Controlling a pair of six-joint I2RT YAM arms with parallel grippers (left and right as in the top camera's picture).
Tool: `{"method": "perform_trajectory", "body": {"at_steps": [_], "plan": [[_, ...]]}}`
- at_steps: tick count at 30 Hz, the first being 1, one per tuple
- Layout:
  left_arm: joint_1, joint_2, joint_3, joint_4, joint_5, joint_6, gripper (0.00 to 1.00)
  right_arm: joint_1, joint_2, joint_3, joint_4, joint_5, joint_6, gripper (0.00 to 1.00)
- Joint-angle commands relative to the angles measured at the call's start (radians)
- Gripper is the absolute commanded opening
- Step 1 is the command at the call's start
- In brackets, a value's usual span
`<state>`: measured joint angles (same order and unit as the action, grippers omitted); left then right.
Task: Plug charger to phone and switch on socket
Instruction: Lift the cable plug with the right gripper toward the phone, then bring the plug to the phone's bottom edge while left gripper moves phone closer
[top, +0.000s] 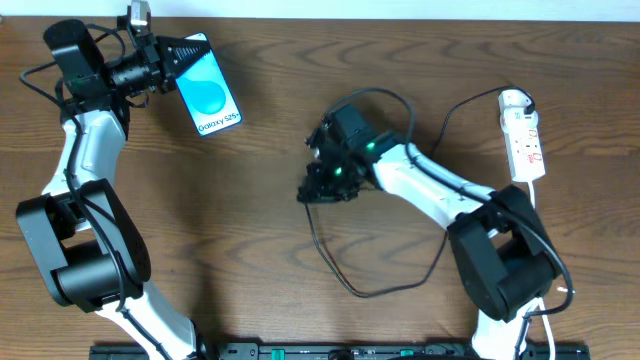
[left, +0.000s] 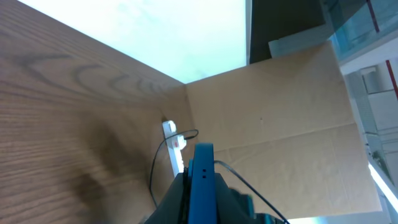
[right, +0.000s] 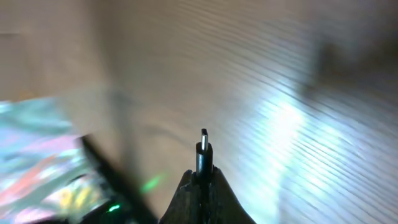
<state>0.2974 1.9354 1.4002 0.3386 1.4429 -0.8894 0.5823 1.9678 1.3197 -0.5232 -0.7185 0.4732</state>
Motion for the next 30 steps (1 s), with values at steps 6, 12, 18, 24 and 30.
{"method": "perform_trajectory", "body": {"at_steps": [6,12,18,24,30], "plan": [[0.001,-0.025,-0.003,0.005,0.010,0.006,0.07,-0.045,-0.027,0.015,0.153,-0.454,-0.142,0.01],[-0.003,-0.025,-0.003,0.005,0.011,-0.003,0.07,-0.048,-0.027,0.015,0.384,-0.642,-0.106,0.01],[-0.011,-0.025,-0.003,0.004,0.011,-0.006,0.07,-0.045,-0.027,0.015,0.549,-0.649,-0.030,0.01],[-0.027,-0.025,-0.003,0.005,0.011,-0.006,0.07,-0.046,-0.027,0.015,0.617,-0.632,-0.020,0.01],[-0.068,-0.025,-0.003,0.027,-0.014,-0.034,0.07,-0.047,-0.027,0.015,0.653,-0.551,0.058,0.01]]}}
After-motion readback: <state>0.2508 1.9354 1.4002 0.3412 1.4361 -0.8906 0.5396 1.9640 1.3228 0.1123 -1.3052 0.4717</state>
